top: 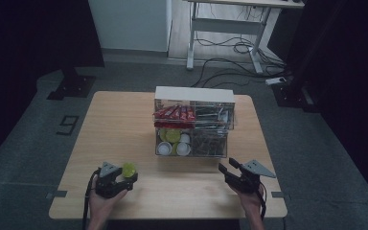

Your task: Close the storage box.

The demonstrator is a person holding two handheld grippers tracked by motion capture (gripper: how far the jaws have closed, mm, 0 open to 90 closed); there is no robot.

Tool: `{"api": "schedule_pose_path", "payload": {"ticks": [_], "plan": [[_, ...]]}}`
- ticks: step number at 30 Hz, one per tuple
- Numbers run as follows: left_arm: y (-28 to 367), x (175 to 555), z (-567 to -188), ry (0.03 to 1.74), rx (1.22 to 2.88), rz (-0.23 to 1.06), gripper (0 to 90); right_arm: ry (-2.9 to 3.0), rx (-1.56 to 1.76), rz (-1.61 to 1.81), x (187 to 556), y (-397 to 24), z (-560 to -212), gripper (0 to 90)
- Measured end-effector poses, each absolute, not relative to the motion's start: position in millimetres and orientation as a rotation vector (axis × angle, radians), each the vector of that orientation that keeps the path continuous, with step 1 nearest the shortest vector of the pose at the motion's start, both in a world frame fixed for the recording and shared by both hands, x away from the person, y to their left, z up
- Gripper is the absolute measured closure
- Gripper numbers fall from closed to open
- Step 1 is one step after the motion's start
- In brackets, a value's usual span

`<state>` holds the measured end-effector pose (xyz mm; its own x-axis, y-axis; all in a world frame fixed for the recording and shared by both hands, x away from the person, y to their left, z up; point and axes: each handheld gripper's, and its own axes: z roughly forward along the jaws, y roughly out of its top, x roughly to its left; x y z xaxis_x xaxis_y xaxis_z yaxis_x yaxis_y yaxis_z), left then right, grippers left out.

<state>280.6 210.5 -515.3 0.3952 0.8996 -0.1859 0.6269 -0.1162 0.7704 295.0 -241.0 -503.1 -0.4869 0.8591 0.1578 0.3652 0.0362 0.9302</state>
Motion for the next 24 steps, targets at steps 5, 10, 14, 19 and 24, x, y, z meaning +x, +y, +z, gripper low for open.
{"api": "schedule_pose_path", "payload": {"ticks": [5,10,14,19,24], "plan": [[211,280,-515,1.317,1.837,0.418,28.7,1.862,1.250,1.436,286,-253,-509,43.5],[213,281,-515,1.319,1.839,0.414,29.1,1.855,1.267,1.414,277,-264,-516,42.5],[214,282,-517,1.321,1.841,0.413,29.2,1.845,1.301,1.399,273,-275,-523,42.4],[217,282,-516,1.325,1.832,0.414,29.2,1.840,1.328,1.399,273,-282,-527,41.9],[218,282,-515,1.325,1.828,0.417,29.1,1.851,1.312,1.397,275,-279,-527,40.1]]}}
